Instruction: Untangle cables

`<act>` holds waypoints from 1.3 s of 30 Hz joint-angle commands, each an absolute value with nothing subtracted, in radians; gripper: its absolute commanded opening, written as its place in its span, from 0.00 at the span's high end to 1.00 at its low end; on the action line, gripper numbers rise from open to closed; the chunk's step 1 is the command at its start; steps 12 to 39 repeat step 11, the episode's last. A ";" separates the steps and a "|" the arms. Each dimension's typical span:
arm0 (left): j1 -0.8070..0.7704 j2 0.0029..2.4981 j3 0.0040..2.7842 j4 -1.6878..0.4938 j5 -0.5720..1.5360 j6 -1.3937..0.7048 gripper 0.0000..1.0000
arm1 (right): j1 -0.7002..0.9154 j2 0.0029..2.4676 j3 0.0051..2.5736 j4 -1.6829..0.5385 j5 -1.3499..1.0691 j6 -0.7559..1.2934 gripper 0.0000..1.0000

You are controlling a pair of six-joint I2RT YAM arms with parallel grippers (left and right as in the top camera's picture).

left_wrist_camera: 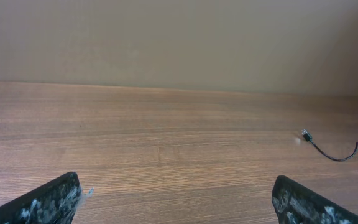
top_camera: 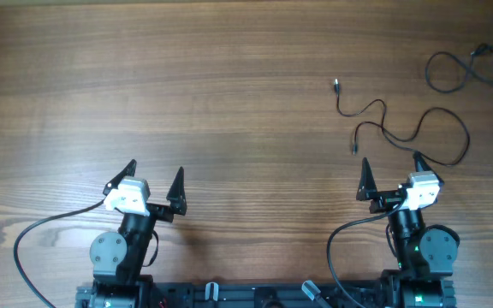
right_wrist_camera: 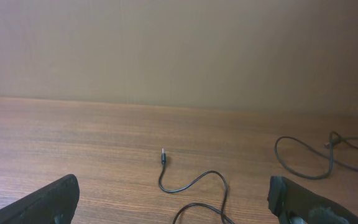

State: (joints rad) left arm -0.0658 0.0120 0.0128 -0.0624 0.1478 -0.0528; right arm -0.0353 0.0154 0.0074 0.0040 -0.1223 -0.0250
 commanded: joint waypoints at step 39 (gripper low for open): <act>-0.070 0.004 0.006 -0.063 0.163 -0.030 0.00 | -0.031 0.005 0.005 0.006 -0.109 -0.033 0.00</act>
